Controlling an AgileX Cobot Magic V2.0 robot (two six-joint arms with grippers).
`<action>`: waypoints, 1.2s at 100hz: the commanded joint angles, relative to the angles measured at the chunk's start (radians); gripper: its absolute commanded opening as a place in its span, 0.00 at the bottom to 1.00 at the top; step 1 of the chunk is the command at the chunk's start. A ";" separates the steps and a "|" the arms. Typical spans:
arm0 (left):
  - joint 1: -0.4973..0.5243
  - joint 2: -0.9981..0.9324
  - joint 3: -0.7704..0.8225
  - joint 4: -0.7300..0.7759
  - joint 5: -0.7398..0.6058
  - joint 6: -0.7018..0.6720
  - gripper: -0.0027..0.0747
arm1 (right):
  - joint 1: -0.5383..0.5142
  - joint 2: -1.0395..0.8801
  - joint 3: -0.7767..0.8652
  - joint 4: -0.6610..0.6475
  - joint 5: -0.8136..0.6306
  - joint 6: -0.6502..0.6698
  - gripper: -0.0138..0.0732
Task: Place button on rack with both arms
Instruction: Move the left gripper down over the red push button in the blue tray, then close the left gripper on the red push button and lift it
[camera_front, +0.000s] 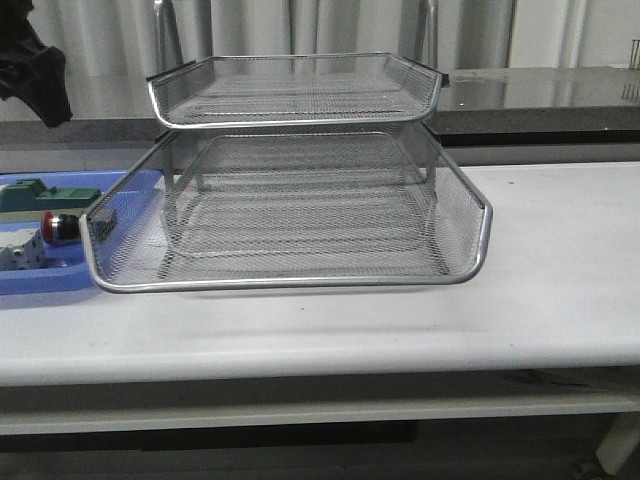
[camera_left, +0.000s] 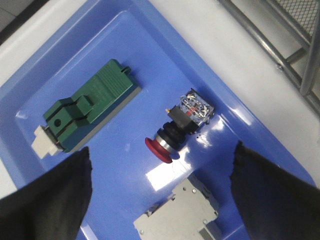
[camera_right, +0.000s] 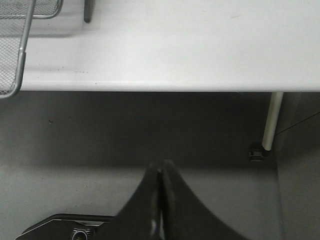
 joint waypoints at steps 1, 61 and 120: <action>-0.001 0.004 -0.099 -0.020 0.015 0.031 0.75 | -0.005 -0.002 -0.034 -0.011 -0.048 -0.007 0.08; -0.001 0.189 -0.183 -0.021 0.026 0.093 0.75 | -0.005 -0.002 -0.034 -0.011 -0.048 -0.007 0.08; -0.001 0.266 -0.183 -0.018 -0.030 0.174 0.75 | -0.005 -0.002 -0.034 -0.010 -0.047 -0.007 0.08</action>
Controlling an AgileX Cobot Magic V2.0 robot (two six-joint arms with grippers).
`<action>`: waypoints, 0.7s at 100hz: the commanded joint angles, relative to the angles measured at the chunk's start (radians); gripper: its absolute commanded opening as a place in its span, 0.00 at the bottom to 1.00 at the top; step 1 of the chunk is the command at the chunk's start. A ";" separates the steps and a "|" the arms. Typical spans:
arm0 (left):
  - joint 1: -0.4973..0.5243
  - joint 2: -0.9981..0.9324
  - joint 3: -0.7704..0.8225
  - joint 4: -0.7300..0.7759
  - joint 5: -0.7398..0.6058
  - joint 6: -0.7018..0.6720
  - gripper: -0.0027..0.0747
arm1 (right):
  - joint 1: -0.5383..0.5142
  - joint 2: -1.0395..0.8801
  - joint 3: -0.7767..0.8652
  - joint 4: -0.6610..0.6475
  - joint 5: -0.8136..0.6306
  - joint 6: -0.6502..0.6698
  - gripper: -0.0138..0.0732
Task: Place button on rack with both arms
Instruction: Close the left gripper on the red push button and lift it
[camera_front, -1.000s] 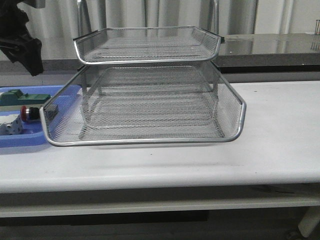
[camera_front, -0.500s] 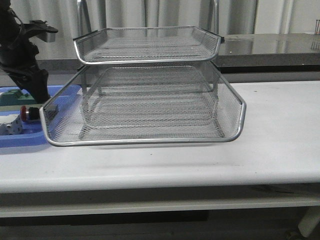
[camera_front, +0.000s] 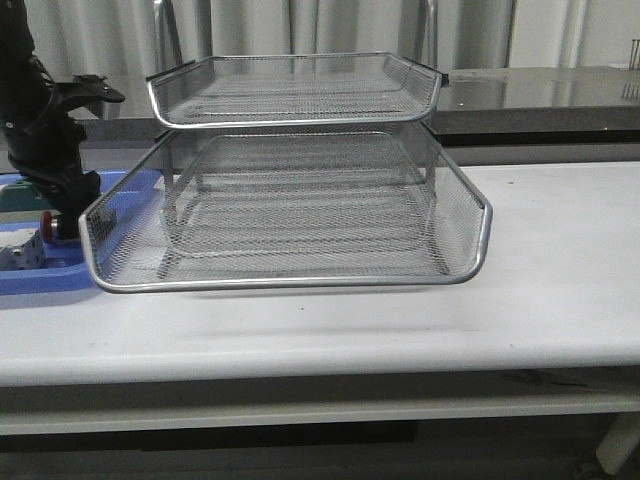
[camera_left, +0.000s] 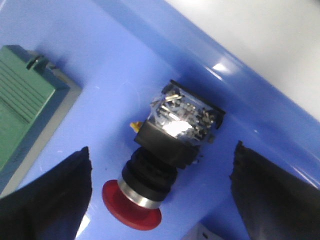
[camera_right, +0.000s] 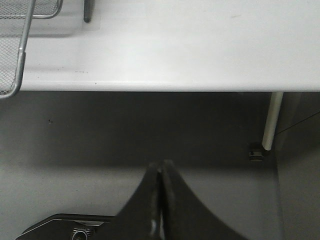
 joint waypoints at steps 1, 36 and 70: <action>-0.001 -0.053 -0.033 -0.013 -0.046 0.006 0.75 | -0.005 -0.002 -0.034 -0.010 -0.047 -0.007 0.08; -0.001 -0.011 -0.033 -0.015 -0.062 0.021 0.75 | -0.005 -0.002 -0.034 -0.010 -0.047 -0.007 0.08; -0.001 -0.011 -0.036 -0.002 -0.067 0.021 0.47 | -0.005 -0.001 -0.034 -0.010 -0.047 -0.007 0.08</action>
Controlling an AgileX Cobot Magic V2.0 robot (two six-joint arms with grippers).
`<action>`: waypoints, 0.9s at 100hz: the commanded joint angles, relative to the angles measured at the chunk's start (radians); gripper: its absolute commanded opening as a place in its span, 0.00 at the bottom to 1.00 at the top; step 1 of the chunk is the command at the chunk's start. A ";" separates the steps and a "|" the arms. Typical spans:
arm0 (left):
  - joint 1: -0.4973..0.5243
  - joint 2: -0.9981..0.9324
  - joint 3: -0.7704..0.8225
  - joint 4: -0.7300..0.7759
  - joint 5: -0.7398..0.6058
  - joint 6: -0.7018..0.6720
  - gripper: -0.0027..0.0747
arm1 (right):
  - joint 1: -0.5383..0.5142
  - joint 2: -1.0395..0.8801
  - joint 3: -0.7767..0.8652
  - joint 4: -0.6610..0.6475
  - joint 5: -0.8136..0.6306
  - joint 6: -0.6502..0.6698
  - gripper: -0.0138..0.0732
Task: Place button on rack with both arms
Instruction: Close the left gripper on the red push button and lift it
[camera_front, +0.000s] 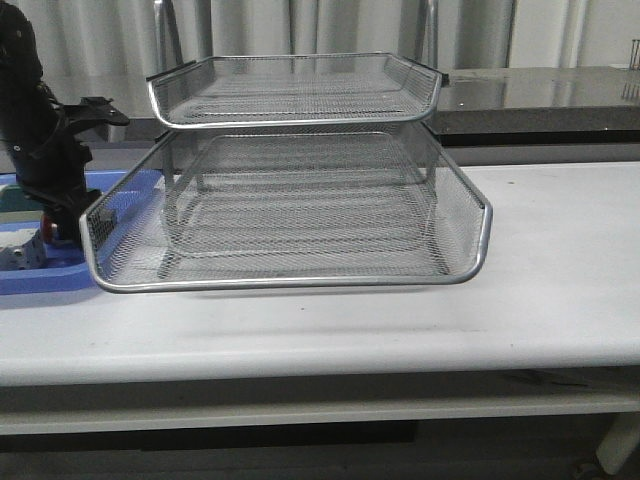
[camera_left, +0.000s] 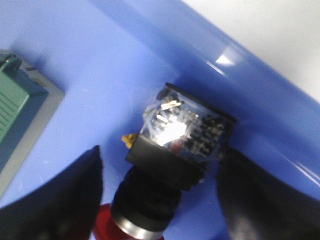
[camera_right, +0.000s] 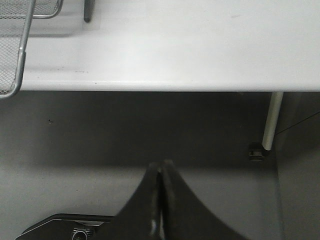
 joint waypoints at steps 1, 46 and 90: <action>-0.001 -0.061 -0.034 0.000 -0.029 -0.003 0.45 | -0.005 -0.001 -0.034 -0.010 -0.047 -0.007 0.08; -0.001 -0.061 -0.288 0.002 0.233 -0.049 0.17 | -0.005 -0.001 -0.034 -0.010 -0.046 -0.007 0.08; -0.001 -0.155 -0.435 0.007 0.381 -0.203 0.17 | -0.005 -0.001 -0.034 -0.010 -0.044 -0.007 0.08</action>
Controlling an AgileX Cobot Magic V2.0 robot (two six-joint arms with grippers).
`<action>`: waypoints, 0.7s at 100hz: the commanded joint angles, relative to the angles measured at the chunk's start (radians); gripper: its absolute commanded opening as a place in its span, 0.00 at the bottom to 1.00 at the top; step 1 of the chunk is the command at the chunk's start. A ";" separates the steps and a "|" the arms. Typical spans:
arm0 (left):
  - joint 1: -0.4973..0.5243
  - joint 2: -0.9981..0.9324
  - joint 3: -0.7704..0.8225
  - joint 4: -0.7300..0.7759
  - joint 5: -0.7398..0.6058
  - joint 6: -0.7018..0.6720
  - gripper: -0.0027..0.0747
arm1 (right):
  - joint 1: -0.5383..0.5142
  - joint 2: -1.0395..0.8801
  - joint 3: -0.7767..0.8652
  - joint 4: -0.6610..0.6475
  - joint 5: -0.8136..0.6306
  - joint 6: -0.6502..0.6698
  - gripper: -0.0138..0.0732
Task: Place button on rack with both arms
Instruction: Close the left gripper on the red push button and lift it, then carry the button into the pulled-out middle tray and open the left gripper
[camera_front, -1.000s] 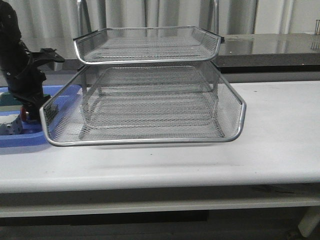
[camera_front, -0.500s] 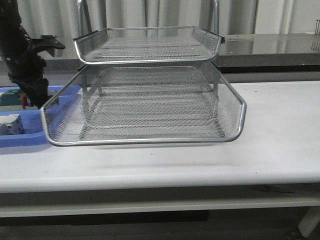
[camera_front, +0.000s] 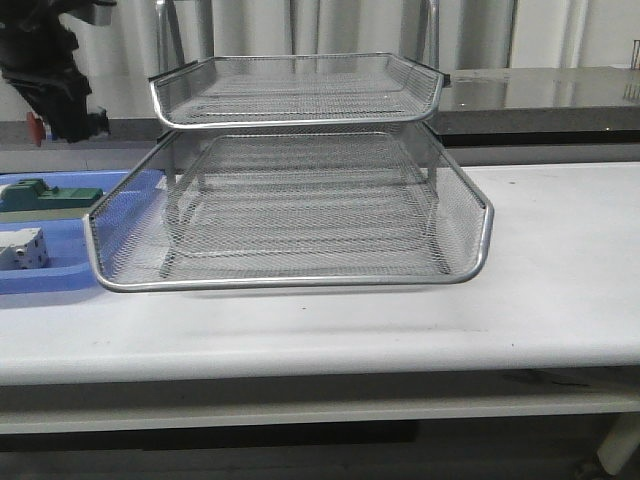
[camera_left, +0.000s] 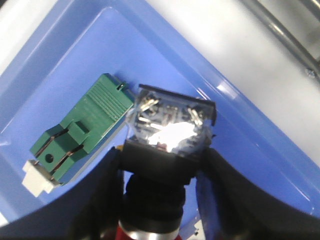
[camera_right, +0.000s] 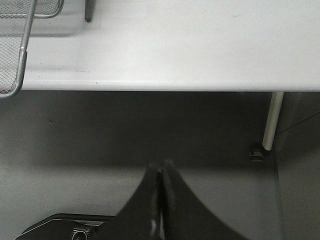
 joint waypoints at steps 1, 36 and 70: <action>-0.001 -0.119 -0.037 -0.012 0.022 -0.053 0.17 | -0.005 -0.001 -0.034 -0.010 -0.044 -0.007 0.08; -0.049 -0.291 0.023 -0.012 0.022 -0.110 0.17 | -0.005 -0.001 -0.034 -0.010 -0.043 -0.007 0.08; -0.177 -0.484 0.247 -0.012 0.022 -0.121 0.17 | -0.005 -0.001 -0.034 -0.010 -0.042 -0.007 0.08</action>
